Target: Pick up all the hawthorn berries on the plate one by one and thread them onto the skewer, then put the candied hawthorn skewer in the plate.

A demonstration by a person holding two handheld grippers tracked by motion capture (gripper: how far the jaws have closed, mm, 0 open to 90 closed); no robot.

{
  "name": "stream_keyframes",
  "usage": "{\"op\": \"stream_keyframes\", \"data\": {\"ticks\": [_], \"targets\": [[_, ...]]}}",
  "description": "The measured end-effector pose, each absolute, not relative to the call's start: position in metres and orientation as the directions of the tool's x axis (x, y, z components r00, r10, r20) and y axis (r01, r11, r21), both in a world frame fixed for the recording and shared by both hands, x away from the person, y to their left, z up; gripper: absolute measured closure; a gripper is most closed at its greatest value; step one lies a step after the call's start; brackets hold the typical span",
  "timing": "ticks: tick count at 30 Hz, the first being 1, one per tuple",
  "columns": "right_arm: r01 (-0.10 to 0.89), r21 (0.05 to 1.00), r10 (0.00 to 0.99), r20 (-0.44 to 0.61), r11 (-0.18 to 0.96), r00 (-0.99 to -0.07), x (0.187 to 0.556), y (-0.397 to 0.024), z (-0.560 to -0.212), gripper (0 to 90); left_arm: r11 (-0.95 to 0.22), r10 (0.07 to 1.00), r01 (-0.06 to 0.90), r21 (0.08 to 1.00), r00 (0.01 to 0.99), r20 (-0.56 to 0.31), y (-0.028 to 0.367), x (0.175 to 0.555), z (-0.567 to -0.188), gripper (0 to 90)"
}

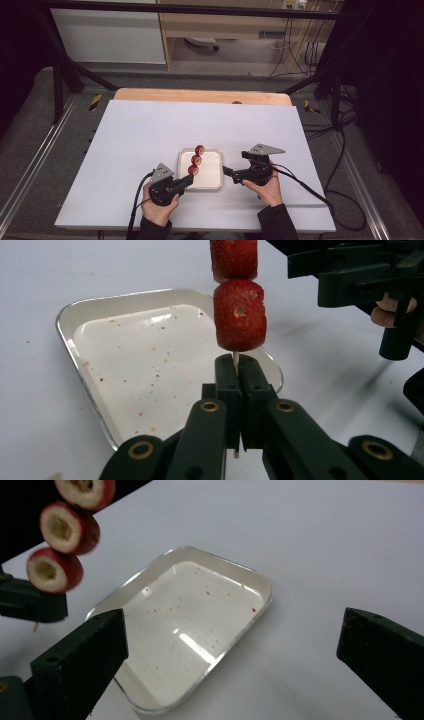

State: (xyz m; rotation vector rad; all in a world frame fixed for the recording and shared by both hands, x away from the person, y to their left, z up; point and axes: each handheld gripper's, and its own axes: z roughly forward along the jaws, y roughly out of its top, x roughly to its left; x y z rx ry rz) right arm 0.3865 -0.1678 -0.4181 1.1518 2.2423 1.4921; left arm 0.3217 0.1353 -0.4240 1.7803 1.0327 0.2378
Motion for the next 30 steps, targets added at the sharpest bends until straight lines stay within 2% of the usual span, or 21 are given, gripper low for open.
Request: {"op": "stream_keyframes", "data": {"ticks": [13, 30], "targets": [[0.493, 0.824, 0.7, 0.176, 0.28, -0.692, 0.374, -0.212, -0.437, 0.7, -0.187, 0.731, 0.536, 0.824, 0.636, -0.248, 0.141, 0.334, -0.405, 88.4], [0.52, 0.804, 0.724, 0.171, 0.29, -0.669, 0.358, -0.25, -0.451, 1.1, -0.291, 0.713, 0.543, 0.787, 0.672, -0.2, 0.129, 0.357, -0.385, 88.4]]}}
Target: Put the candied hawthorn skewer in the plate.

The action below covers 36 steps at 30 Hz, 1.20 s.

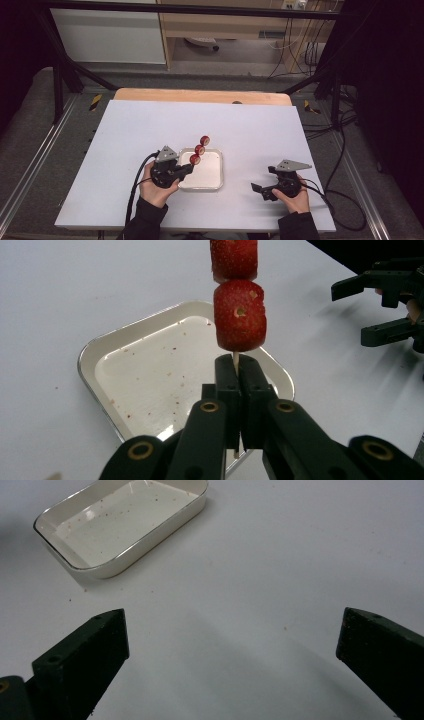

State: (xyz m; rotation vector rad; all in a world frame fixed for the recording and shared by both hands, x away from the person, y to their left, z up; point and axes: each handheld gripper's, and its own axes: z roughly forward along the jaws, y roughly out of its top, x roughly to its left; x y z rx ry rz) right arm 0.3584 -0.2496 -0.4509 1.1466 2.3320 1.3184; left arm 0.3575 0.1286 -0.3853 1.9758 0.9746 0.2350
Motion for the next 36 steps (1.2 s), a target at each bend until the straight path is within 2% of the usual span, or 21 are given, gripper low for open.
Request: {"op": "stream_keyframes", "data": {"ticks": [15, 36], "targets": [[0.517, 0.807, 0.721, 0.174, 0.286, -0.67, 0.354, -0.255, -0.453, 1.1, -0.38, 0.735, 0.602, 0.703, 0.657, -0.165, 0.116, 0.379, -0.404, 88.4], [0.518, 0.808, 0.719, 0.18, 0.281, -0.671, 0.354, -0.256, -0.454, 1.1, -0.501, 0.761, 0.65, 0.571, 0.645, -0.065, 0.104, 0.383, -0.431, 88.3]]}}
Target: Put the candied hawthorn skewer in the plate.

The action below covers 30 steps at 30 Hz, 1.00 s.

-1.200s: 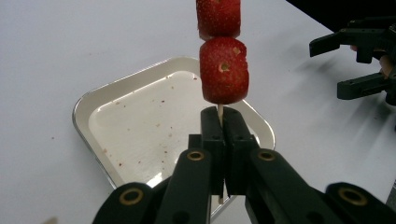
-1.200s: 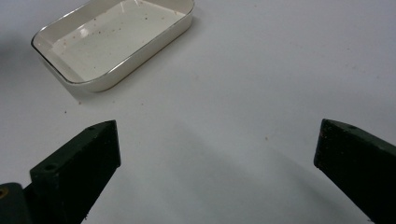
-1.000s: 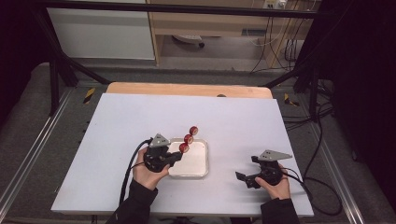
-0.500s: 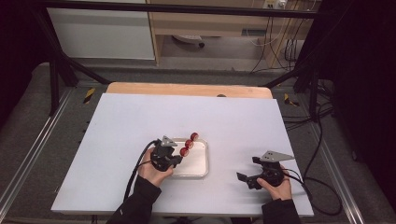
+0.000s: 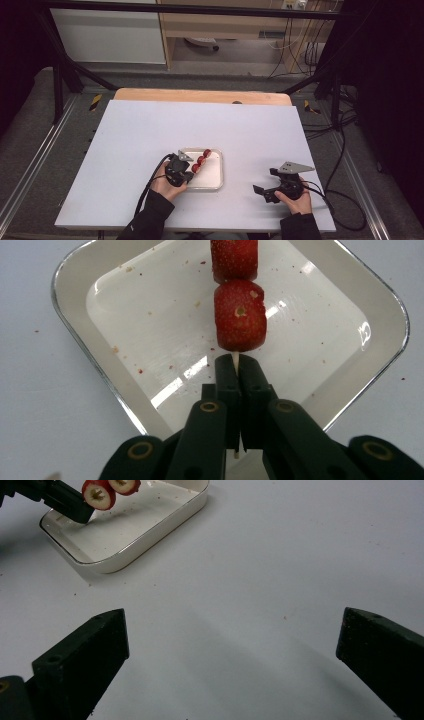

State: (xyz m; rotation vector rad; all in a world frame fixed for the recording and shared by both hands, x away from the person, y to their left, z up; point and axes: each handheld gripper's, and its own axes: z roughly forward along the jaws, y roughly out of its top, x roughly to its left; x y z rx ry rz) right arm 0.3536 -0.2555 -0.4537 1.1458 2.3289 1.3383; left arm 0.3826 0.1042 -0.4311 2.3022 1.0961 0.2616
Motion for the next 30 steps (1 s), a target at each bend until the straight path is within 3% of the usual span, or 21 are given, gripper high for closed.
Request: {"op": "stream_keyframes", "data": {"ticks": [16, 24, 30], "targets": [[0.521, 0.809, 0.72, 0.189, 0.271, -0.668, 0.353, -0.255, -0.453, 1.2, -0.513, 0.755, 0.644, 0.567, 0.653, -0.058, 0.105, 0.383, -0.43, 86.1], [0.522, 0.81, 0.722, 0.191, 0.267, -0.665, 0.353, -0.255, -0.453, 1.2, -0.509, 0.73, 0.604, 0.613, 0.681, -0.065, 0.115, 0.384, -0.41, 69.8], [0.523, 0.809, 0.722, 0.191, 0.268, -0.666, 0.353, -0.256, -0.453, 1.1, -0.507, 0.683, 0.562, 0.653, 0.724, -0.093, 0.13, 0.384, -0.398, 44.7]]}}
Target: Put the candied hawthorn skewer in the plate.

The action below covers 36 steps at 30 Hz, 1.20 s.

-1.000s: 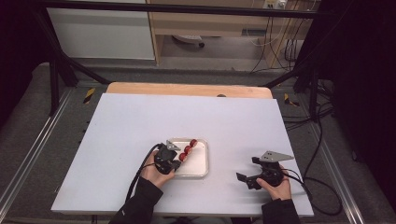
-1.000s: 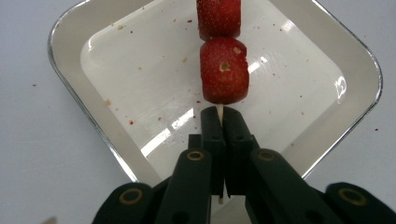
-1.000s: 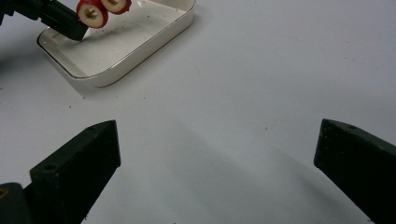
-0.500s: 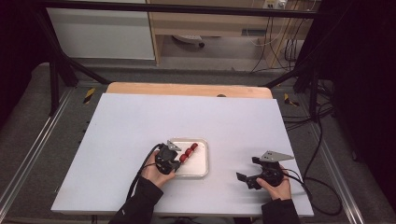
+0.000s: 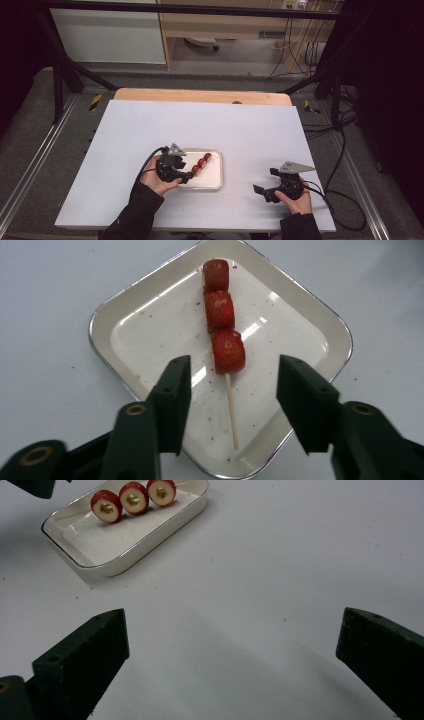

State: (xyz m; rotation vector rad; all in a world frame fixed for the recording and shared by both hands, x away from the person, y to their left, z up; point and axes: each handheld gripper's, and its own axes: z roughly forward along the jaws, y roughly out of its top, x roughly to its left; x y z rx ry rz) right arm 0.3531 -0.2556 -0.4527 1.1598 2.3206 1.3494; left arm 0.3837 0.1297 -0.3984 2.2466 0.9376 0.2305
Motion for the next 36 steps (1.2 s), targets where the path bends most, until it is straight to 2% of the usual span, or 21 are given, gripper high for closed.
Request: {"op": "stream_keyframes", "data": {"ticks": [6, 13, 21, 36], "targets": [[0.522, 0.809, 0.722, 0.188, 0.271, -0.666, 0.353, -0.255, -0.453, 1.1, -0.529, 0.648, 0.519, 0.671, 0.758, -0.076, 0.151, 0.377, -0.4, 25.5], [0.527, 0.805, 0.721, 0.192, 0.273, -0.666, 0.354, -0.255, -0.454, 1.1, -0.498, 0.654, 0.514, 0.699, 0.752, -0.087, 0.181, 0.365, -0.413, 10.1], [0.538, 0.794, 0.721, 0.195, 0.283, -0.666, 0.353, -0.253, -0.456, 0.8, -0.462, 0.679, 0.513, 0.723, 0.729, -0.084, 0.212, 0.356, -0.428, 5.9], [0.548, 0.781, 0.719, 0.193, 0.3, -0.668, 0.353, -0.251, -0.458, 0.7, -0.38, 0.726, 0.532, 0.757, 0.679, -0.112, 0.257, 0.345, -0.45, 6.1]]}}
